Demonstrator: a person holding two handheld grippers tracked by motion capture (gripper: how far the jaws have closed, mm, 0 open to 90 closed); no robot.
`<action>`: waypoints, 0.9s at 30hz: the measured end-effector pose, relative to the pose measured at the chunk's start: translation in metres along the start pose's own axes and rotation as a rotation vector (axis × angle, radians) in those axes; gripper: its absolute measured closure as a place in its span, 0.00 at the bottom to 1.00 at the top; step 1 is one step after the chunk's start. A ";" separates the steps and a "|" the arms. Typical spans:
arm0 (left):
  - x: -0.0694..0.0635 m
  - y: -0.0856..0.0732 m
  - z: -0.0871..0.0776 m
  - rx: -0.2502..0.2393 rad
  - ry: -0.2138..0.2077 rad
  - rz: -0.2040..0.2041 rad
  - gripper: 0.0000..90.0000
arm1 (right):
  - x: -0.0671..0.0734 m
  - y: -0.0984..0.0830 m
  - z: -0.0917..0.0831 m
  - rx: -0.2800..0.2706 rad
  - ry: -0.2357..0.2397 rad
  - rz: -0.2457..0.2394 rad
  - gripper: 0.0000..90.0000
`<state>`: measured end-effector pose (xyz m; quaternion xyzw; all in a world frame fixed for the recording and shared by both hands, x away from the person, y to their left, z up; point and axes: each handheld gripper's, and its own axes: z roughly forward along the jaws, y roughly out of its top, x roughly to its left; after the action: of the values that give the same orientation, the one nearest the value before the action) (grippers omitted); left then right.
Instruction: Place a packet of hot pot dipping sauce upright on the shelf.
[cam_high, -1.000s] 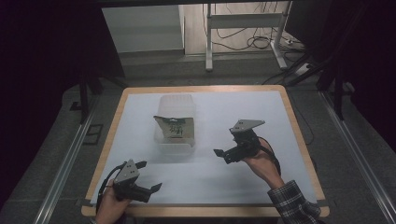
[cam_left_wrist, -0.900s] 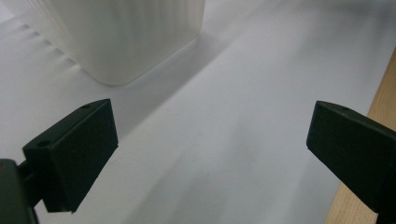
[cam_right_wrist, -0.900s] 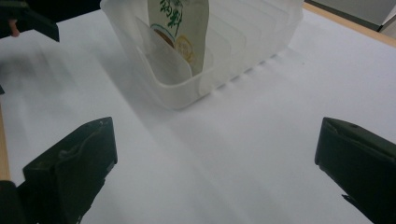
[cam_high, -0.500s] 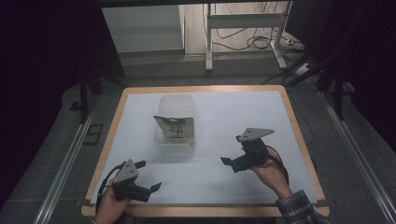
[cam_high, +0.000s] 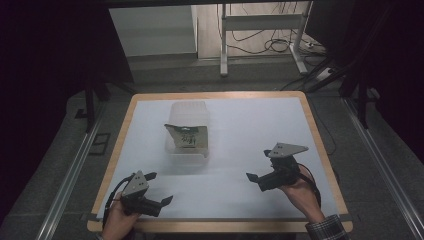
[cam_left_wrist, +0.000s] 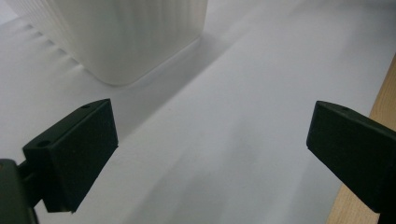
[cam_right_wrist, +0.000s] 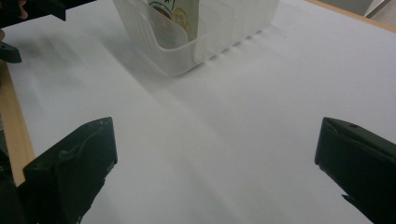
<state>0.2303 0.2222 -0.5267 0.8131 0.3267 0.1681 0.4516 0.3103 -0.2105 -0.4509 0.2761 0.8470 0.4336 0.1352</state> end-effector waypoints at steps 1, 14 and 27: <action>0.000 0.000 0.000 0.001 0.000 0.001 0.02 | -0.001 -0.004 -0.004 -0.002 -0.006 0.008 0.00; 0.000 0.000 0.000 0.004 0.001 0.000 0.02 | -0.005 -0.027 -0.029 -0.023 -0.049 0.048 0.00; 0.000 0.000 0.001 0.010 0.002 0.001 0.02 | -0.008 -0.055 -0.056 -0.027 -0.124 0.079 0.00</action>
<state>0.2302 0.2218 -0.5274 0.8153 0.3278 0.1676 0.4470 0.2708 -0.2781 -0.4622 0.3337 0.8196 0.4320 0.1738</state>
